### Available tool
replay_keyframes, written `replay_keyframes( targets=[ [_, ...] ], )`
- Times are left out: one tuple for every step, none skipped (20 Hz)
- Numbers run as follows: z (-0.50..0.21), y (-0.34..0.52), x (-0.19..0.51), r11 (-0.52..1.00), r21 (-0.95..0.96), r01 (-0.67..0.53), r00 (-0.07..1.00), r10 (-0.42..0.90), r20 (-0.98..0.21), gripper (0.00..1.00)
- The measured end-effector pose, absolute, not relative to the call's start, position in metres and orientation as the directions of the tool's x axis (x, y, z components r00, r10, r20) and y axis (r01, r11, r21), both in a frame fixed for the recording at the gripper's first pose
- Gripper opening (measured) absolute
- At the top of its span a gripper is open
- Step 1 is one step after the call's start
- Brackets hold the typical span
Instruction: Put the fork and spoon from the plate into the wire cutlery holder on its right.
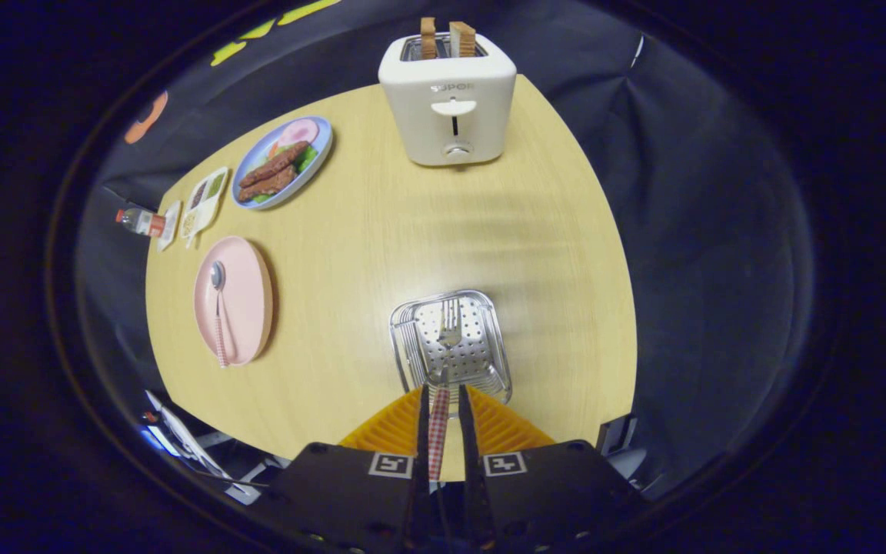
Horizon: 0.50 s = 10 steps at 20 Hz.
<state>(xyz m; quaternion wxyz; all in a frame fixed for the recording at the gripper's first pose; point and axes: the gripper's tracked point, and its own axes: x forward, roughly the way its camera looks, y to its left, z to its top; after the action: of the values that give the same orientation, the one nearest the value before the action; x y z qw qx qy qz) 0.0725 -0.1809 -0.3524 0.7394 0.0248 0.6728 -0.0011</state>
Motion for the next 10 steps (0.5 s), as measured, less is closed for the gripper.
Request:
replay_keyframes(
  targets=[
    [-0.352, -0.177, 0.073, 0.999, 0.038, 0.032, 0.105, 0.035, -0.994, 0.21],
    [-0.351, -0.171, 0.074, 0.998, 0.051, 0.029, 0.119, 0.048, -0.992, 0.26],
    [-0.35, -0.164, 0.074, 0.998, 0.063, 0.017, 0.131, 0.06, -0.99, 0.3],
    [-0.348, -0.154, 0.075, 0.997, 0.083, 0.006, 0.145, 0.081, -0.986, 0.35],
    [-0.346, -0.145, 0.075, 0.995, 0.096, -0.014, 0.168, 0.097, -0.981, 0.39],
    [-0.343, -0.139, 0.077, 0.995, 0.093, -0.032, 0.192, 0.097, -0.976, 0.47],
    [-0.341, -0.133, 0.079, 0.996, 0.078, -0.047, 0.228, 0.087, -0.97, 0.5],
    [-0.337, -0.126, 0.084, 0.996, 0.064, -0.065, 0.27, 0.079, -0.959, 0.54],
    [-0.335, -0.12, 0.087, 0.995, 0.05, -0.083, 0.304, 0.074, -0.95, 0.55],
    [-0.331, -0.111, 0.09, 0.994, 0.04, -0.103, 0.333, 0.073, -0.94, 0.61]
  ],
)
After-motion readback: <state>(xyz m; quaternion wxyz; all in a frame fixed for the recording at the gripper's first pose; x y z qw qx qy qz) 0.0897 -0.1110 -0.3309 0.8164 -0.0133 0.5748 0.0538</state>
